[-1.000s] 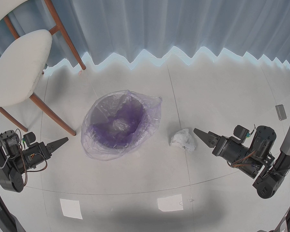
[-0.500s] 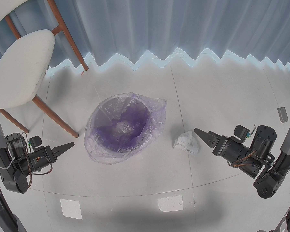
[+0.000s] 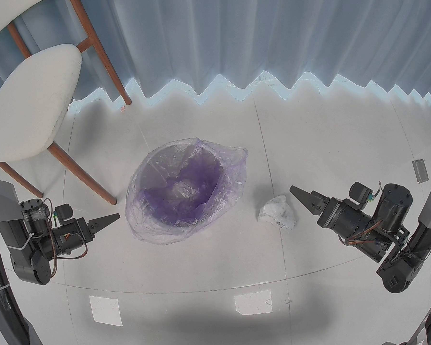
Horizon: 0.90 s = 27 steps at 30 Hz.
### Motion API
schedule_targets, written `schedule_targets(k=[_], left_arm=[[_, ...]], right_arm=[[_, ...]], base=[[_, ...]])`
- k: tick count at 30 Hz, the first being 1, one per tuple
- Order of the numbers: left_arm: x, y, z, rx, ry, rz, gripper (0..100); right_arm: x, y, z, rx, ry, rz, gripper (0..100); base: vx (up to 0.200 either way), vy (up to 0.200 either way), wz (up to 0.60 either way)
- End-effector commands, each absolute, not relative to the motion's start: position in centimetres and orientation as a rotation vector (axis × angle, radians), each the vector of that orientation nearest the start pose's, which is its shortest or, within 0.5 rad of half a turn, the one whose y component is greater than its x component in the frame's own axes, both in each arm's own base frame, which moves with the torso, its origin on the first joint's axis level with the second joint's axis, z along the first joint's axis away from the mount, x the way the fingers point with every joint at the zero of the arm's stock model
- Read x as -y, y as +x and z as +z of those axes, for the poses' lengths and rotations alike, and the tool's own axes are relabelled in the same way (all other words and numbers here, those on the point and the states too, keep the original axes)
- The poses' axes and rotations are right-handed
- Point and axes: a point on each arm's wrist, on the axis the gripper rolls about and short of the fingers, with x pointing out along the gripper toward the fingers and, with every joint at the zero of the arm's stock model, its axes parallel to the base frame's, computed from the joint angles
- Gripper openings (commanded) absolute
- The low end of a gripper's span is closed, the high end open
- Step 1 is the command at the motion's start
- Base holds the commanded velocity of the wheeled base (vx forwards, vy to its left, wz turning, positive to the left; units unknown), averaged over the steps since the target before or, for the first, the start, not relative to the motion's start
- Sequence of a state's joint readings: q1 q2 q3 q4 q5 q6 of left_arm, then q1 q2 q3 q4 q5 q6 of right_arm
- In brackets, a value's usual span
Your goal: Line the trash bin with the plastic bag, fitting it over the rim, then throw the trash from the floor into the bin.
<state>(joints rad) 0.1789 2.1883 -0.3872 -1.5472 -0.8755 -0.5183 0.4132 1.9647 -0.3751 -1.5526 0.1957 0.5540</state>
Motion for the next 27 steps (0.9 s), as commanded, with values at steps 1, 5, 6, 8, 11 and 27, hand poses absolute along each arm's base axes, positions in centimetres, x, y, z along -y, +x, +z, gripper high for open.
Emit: schedule_targets(k=[1, 5, 6, 8, 11, 27], left_arm=[[-2.9, 32.3, 2.0, -0.412, -0.659, -0.652, 100], [-2.0, 33.8, 2.7, -0.415, -0.741, -0.683, 100], [-1.6, 34.2, 3.0, -0.415, -0.76, -0.694, 100], [-1.1, 35.0, 3.5, -0.409, -0.786, -0.716, 100], [-0.4, 35.5, 3.6, -0.411, -0.801, -0.734, 100], [-1.5, 35.4, 2.8, -0.419, -0.818, -0.695, 0]], right_arm=[[-11.5, 26.7, 10.9, -0.142, 0.54, 0.578, 100], [-11.2, 26.5, 11.8, -0.108, 0.548, 0.58, 100], [-11.1, 26.5, 12.0, -0.102, 0.55, 0.58, 100], [-11.0, 26.4, 12.2, -0.092, 0.55, 0.583, 100], [-11.0, 26.3, 12.5, -0.083, 0.55, 0.585, 100], [-10.9, 26.2, 12.7, -0.073, 0.552, 0.585, 100]], base=[[0.0, 0.0, 0.0], [0.0, 0.0, 0.0], [0.0, 0.0, 0.0], [0.0, 0.0, 0.0], [0.0, 0.0, 0.0], [0.0, 0.0, 0.0]])
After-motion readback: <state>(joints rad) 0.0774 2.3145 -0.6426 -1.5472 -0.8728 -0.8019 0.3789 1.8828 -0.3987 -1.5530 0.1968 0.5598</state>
